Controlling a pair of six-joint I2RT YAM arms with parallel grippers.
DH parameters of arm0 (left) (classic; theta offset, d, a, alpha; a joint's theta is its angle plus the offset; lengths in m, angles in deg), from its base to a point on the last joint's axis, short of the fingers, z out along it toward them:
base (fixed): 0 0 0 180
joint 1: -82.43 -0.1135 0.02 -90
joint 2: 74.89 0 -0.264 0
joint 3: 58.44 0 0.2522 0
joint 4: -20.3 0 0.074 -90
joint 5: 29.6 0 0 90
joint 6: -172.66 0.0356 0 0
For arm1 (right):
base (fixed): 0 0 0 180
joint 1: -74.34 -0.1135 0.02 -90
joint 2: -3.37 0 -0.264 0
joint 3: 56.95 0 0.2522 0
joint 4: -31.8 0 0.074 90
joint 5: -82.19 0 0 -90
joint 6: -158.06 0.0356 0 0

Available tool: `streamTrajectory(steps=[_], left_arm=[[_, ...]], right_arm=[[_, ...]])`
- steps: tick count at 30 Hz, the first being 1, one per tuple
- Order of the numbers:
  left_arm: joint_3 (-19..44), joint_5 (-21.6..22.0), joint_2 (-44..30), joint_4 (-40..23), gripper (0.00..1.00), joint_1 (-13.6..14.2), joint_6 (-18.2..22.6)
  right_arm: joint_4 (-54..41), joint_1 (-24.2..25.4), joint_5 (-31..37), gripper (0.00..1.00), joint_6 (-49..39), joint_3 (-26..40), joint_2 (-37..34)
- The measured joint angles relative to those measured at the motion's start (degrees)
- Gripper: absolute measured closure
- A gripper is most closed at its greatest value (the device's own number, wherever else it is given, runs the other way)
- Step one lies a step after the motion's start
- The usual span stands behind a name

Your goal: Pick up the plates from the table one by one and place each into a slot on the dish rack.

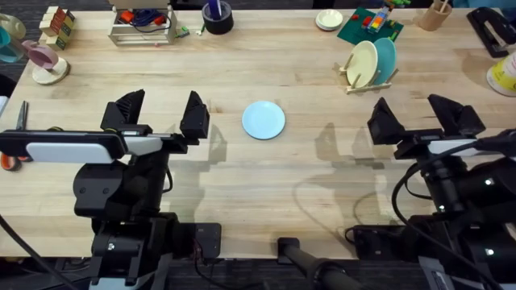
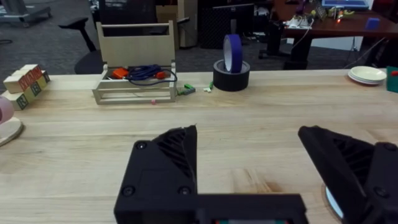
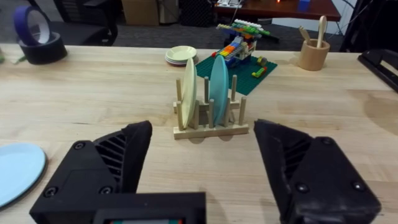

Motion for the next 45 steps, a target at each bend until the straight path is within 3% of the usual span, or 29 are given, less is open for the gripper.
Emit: streamTrajectory(steps=[25, 28, 31, 39, 45], left_arm=[[0.03, 0.02, 0.00, 1.25, 0.007, 0.00, 0.22], [0.87, 0.00, 0.00, -1.19, 0.007, 0.00, 0.22], [4.31, 0.00, 0.00, -6.06, 0.007, 0.00, 0.22], [22.89, 0.46, -0.10, -17.91, 0.006, 0.00, 0.44], [37.62, 0.63, -5.94, -24.22, 0.007, 0.00, 0.49]], right_arm=[[1.56, 0.00, -0.22, 0.007, -0.02, 0.09, 0.00], [-0.67, 0.00, -0.24, 0.007, -0.02, 1.16, 0.00], [-5.44, 0.00, -0.24, 0.007, -0.02, 4.81, -0.09], [-17.99, 0.00, 0.21, 0.007, -1.98, 22.84, -0.80], [-23.90, 0.00, 0.68, 0.010, -4.20, 38.27, -9.13]])
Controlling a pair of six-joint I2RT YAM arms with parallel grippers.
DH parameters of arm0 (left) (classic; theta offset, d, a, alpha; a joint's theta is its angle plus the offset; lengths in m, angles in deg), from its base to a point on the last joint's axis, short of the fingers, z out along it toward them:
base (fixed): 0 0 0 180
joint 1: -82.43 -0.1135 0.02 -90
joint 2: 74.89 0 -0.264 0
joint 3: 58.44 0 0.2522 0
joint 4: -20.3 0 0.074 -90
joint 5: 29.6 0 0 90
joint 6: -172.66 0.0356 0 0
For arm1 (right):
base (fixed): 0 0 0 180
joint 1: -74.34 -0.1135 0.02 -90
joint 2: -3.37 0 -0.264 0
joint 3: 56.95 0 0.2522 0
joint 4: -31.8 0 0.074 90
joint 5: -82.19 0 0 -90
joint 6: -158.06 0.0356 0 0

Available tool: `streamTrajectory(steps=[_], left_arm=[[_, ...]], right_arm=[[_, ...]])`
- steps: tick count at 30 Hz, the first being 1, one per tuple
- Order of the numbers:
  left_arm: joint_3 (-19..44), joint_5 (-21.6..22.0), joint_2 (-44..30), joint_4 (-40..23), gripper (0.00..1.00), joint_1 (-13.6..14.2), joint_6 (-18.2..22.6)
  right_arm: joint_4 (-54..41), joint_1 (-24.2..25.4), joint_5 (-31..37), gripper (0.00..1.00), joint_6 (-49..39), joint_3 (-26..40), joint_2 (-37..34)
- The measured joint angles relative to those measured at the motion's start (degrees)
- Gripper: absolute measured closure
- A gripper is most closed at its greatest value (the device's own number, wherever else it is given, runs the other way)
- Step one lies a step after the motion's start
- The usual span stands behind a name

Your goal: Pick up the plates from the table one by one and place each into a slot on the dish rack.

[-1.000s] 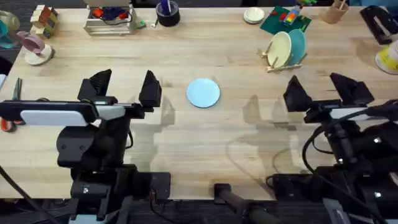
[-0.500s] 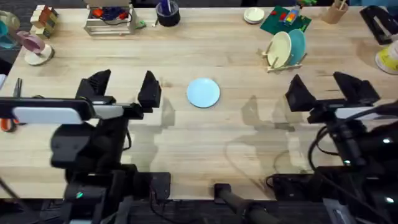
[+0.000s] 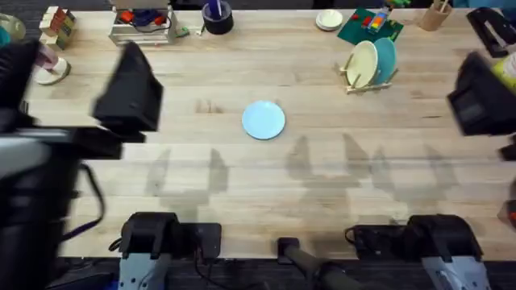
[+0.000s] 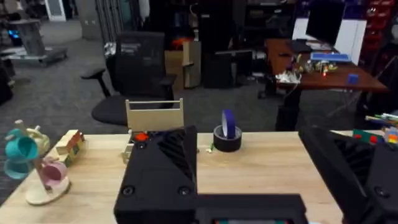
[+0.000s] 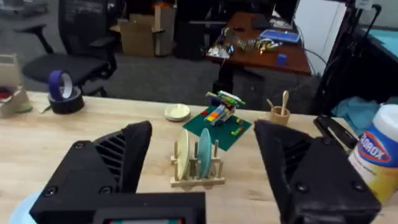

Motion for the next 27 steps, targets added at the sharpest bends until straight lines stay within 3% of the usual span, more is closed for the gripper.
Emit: streamTrajectory(steps=[4, 5, 14, 20, 27], left_arm=[[12.24, 0.04, -9.08, -7.44, 0.007, 0.01, 0.15], [20.86, 0.09, -16.41, -14.51, 0.008, 0.00, 0.15], [44.83, 0.04, -37.63, -36.19, 0.008, 0.00, -0.58], [56.61, -0.26, -49.26, -48.79, 0.008, 0.00, -1.17], [63.40, -0.46, -58.75, -57.24, 0.008, 0.00, -1.19]], right_arm=[[-7.29, 0.00, -0.02, 0.010, -0.59, 10.88, -10.07], [-13.88, 0.00, -0.02, 0.010, -0.80, 18.53, -17.84], [-34.57, 0.00, -0.02, 0.010, -1.19, 39.77, -36.47], [-44.49, 0.00, -0.03, 0.010, -1.22, 48.27, -44.91], [-48.16, 0.00, -0.02, 0.009, -1.22, 51.43, -52.09]])
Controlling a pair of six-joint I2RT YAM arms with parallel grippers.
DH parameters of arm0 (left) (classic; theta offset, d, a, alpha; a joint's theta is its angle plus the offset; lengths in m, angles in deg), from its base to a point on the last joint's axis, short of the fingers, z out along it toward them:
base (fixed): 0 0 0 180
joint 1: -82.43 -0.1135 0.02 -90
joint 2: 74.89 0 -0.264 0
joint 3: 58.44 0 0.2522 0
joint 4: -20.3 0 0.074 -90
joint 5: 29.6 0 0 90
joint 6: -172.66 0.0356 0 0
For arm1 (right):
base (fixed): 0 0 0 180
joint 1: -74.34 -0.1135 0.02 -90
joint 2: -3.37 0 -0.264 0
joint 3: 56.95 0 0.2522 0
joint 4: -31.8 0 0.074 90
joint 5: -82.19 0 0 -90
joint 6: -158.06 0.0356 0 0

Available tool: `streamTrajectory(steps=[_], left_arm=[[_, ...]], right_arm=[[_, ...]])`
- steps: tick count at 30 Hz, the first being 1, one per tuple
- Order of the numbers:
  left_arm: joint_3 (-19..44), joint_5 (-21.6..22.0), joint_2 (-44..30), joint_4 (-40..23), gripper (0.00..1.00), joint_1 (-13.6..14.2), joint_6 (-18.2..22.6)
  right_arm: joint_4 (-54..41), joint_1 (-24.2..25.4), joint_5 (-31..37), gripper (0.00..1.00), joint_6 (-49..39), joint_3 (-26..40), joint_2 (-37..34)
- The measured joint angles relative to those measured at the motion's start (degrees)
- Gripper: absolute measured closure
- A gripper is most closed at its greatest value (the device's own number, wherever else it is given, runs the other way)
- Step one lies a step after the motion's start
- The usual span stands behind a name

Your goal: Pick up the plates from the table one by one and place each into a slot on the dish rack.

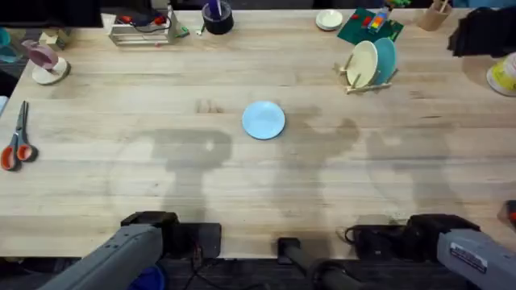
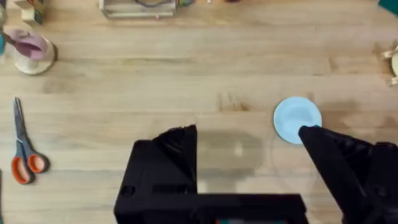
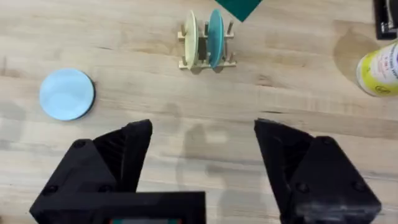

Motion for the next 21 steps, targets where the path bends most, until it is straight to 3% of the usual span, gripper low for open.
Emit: streamTrajectory(steps=[16, 17, 21], left_arm=[[0.75, -3.04, -2.04, -1.25, 0.007, 0.00, 0.00], [0.75, -3.07, -2.04, -1.27, 0.050, 0.00, -0.25], [0.75, -3.21, -2.04, -1.27, 0.678, 0.00, -0.42]], right_arm=[[0.02, 0.00, 0.00, 0.008, 0.00, 0.11, -1.14], [0.02, 0.00, 0.00, 0.008, 0.00, 0.11, -1.14], [0.03, 0.00, 0.00, 0.007, 0.00, 0.11, -1.13]])
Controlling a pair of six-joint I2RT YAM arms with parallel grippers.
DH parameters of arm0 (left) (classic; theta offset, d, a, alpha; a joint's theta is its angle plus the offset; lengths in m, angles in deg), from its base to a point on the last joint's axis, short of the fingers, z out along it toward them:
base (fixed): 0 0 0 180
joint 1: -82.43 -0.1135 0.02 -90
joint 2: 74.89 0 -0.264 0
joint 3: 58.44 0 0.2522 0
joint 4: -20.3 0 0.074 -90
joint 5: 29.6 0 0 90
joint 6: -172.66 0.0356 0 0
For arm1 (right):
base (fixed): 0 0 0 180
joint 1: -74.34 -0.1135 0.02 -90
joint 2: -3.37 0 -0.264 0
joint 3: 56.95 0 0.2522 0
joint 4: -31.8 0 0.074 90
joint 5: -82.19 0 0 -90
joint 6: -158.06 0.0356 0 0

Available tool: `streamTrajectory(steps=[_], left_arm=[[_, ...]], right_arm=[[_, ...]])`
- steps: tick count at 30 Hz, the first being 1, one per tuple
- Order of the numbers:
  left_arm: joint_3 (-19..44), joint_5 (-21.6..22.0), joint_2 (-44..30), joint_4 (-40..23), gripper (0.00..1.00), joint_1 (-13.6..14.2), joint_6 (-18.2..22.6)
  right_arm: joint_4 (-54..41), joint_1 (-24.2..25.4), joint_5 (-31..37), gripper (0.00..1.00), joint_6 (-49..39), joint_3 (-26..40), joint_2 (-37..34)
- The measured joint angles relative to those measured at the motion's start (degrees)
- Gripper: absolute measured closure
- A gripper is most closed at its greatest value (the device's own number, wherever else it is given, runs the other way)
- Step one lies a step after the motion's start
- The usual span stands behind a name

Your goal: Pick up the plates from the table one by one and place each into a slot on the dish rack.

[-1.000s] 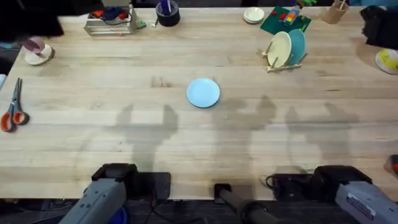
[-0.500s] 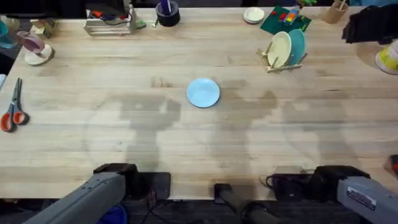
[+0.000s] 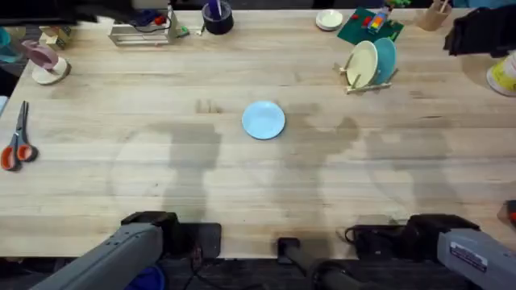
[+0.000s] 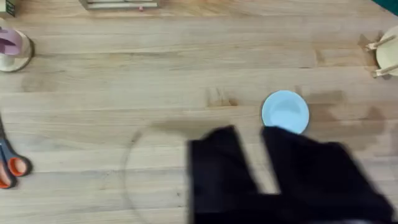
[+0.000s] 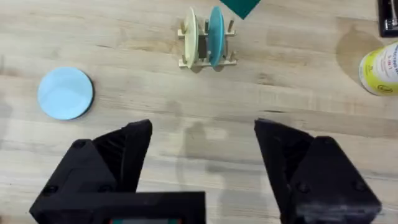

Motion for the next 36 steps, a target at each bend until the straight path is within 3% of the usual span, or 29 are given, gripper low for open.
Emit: streamTrajectory(steps=[2, 3, 12, 26, 36], left_arm=[[0.00, 0.00, 0.00, 0.00, 0.926, 0.02, -0.54], [0.00, -0.02, 0.00, 0.00, 0.949, 0.00, -1.01], [0.00, -2.04, -0.02, -1.31, 0.958, 0.00, -3.43], [-0.47, -20.32, -6.35, -1.11, 0.958, 0.00, -4.96], [-10.66, -29.34, -6.38, 5.12, 0.957, 0.00, -5.78]], right_arm=[[-0.01, 0.00, 0.00, 0.007, 0.00, 0.00, -0.01], [0.00, 0.00, 0.00, 0.007, 0.00, 0.00, -0.01], [-0.01, 0.00, 0.00, 0.007, 0.00, 0.00, -0.01], [-0.01, 0.00, 0.00, 0.007, 0.00, 0.00, -0.01], [-0.19, 0.00, 0.00, 0.007, 0.02, 0.00, -0.01]])
